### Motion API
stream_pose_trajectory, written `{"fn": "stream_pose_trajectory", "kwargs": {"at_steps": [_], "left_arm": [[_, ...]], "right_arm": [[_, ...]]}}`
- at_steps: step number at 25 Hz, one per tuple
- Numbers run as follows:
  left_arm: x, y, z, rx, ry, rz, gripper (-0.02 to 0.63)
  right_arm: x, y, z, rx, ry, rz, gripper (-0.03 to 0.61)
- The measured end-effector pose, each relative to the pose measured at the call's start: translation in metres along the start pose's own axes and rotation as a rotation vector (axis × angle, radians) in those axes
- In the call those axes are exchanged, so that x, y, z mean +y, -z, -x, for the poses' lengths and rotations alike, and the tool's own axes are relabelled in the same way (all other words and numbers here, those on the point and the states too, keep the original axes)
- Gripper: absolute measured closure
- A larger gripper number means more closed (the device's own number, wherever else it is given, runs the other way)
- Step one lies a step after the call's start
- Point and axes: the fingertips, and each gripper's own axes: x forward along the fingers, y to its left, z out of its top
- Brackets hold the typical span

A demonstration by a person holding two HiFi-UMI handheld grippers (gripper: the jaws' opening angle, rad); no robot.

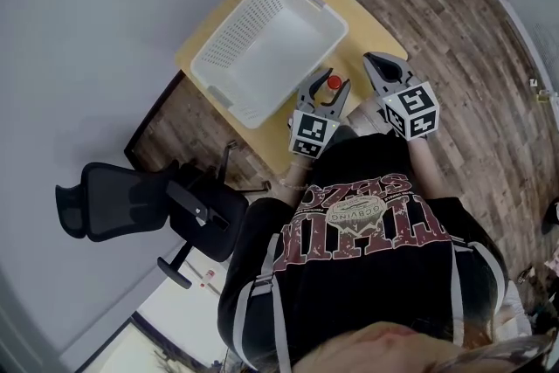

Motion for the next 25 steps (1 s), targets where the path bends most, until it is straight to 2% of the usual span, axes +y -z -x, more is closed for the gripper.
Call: {"fn": "stream_pose_trajectory", "kwargs": {"at_steps": [7, 20, 25], "left_arm": [[-0.001, -0.005, 0.004, -0.007, -0.004, 0.002, 0.396], [0.009, -0.042, 0.024, -0.110, -0.036, 0.045, 0.391], [0.016, -0.050, 0.033, -0.125, -0.067, 0.050, 0.417]], "right_arm": [[0.002, -0.004, 0.000, -0.018, -0.009, 0.007, 0.560], [0.011, -0.013, -0.007, -0.042, -0.039, 0.020, 0.560], [0.015, -0.018, -0.008, -0.057, -0.051, 0.030, 0.560]]}}
